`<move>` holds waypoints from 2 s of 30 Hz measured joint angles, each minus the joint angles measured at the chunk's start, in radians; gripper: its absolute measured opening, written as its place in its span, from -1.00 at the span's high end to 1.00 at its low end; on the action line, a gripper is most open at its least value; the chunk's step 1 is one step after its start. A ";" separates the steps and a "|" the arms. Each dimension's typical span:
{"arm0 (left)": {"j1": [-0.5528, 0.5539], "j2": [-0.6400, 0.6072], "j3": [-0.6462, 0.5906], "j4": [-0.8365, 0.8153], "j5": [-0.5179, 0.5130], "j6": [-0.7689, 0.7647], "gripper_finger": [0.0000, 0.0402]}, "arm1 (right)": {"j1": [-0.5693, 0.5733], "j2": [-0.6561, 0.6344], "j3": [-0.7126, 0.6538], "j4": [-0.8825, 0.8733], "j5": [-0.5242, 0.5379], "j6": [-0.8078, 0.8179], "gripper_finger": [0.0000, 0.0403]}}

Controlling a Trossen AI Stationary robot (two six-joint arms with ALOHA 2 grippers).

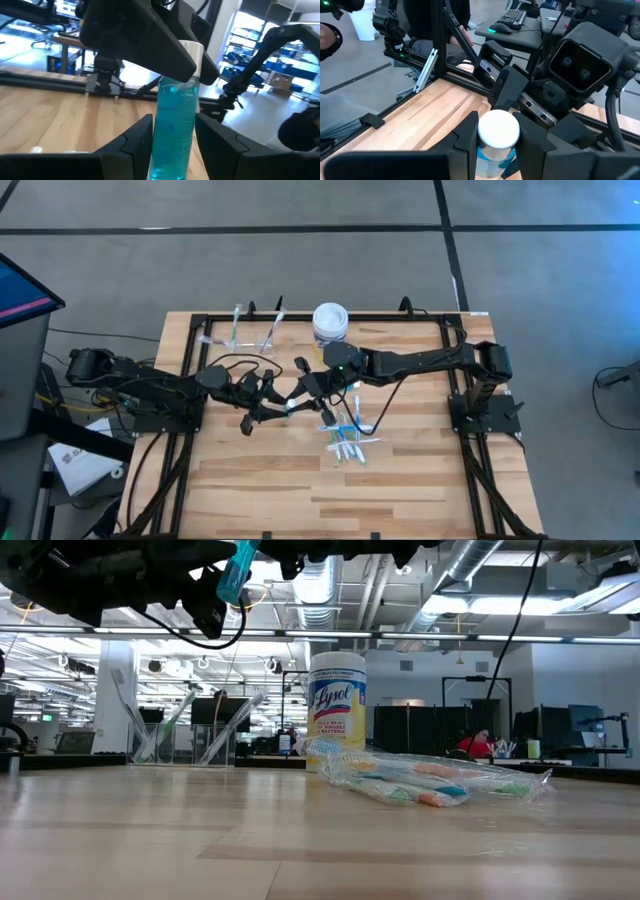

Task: Pick & Place toothbrushing station
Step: Put the mouthwash into the transparent organizer

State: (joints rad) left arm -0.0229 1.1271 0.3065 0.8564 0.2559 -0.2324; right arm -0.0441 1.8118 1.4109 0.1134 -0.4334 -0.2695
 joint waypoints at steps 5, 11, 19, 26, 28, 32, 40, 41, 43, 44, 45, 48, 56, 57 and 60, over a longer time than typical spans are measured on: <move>0.000 0.019 0.000 0.019 0.023 0.016 0.32 | 0.001 0.000 0.000 0.000 -0.005 0.000 0.57; 0.000 0.019 0.000 0.023 0.036 0.017 0.50 | 0.001 0.000 0.000 -0.001 -0.020 -0.003 0.55; 0.003 0.019 0.000 0.023 0.040 0.014 0.61 | 0.001 0.000 0.000 -0.006 -0.021 -0.003 0.52; 0.012 0.019 0.000 0.019 0.038 0.013 0.62 | -0.007 0.000 0.000 -0.020 -0.017 -0.003 0.45; 0.021 0.019 0.000 0.014 0.038 0.012 0.63 | -0.012 0.000 0.001 -0.032 -0.015 -0.003 0.44; 0.036 0.020 0.000 0.003 0.032 0.009 0.62 | -0.030 -0.009 0.002 -0.076 -0.011 -0.003 0.45; 0.053 0.018 0.003 0.001 0.005 0.003 0.63 | -0.069 -0.033 0.001 -0.120 -0.015 -0.001 0.46; 0.053 0.018 0.003 -0.005 0.002 0.003 0.63 | -0.069 -0.033 0.001 -0.127 -0.016 0.000 0.45; 0.053 0.019 0.002 -0.012 0.002 0.003 0.63 | -0.069 -0.033 0.001 -0.142 -0.015 0.000 0.44; 0.056 0.019 0.002 -0.012 0.005 0.004 0.63 | -0.069 -0.033 0.001 -0.146 -0.016 0.000 0.44; 0.059 0.019 0.001 -0.012 0.006 0.005 0.64 | -0.069 -0.034 0.001 -0.154 -0.016 0.000 0.44; 0.069 0.019 -0.001 -0.019 0.014 0.007 0.64 | -0.072 -0.034 0.001 -0.175 -0.034 -0.001 0.44; 0.071 0.017 0.000 -0.024 0.014 0.013 0.65 | -0.091 -0.077 -0.001 -0.257 -0.027 -0.003 0.44; 0.068 0.017 0.000 -0.030 0.021 0.015 0.65 | -0.094 -0.088 -0.003 -0.280 -0.012 -0.003 0.44; 0.073 0.010 0.000 -0.040 0.008 0.021 0.64 | -0.106 -0.110 0.002 -0.292 -0.005 -0.002 0.44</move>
State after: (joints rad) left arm 0.0504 1.1367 0.3065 0.8169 0.2643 -0.2115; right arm -0.1500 1.7017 1.4130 -0.1787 -0.4388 -0.2717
